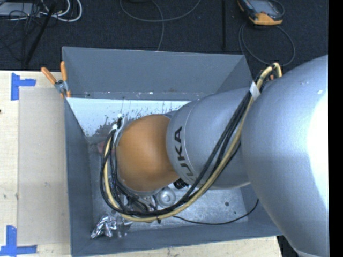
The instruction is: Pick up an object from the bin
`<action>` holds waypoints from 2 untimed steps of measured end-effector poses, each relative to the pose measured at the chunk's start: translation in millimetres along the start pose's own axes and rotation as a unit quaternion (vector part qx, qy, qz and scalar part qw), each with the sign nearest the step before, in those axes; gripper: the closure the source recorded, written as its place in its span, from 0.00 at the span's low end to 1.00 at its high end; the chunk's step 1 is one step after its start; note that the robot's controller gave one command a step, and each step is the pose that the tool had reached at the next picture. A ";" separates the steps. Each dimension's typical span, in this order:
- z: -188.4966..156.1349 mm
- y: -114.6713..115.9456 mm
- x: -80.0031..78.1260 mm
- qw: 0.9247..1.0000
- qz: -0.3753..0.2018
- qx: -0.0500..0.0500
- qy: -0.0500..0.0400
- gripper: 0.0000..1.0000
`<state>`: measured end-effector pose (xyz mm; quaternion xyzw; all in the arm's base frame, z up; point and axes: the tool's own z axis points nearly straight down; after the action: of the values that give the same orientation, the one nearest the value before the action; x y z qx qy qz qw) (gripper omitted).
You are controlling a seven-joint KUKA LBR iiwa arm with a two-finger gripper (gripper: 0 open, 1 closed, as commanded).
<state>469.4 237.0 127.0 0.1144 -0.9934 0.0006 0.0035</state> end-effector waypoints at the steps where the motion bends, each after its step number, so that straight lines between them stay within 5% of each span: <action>1: 54.6 -7.9 -9.6 1.000 0.012 -0.001 -0.012 0.00; 2: 56.1 -5.1 -15.3 0.998 0.056 0.000 -0.003 0.00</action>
Offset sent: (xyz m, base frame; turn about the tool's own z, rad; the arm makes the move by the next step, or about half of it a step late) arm 0.0050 -0.0064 -0.0570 0.0190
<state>485.1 235.4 70.7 0.0589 -0.9983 0.0002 0.0003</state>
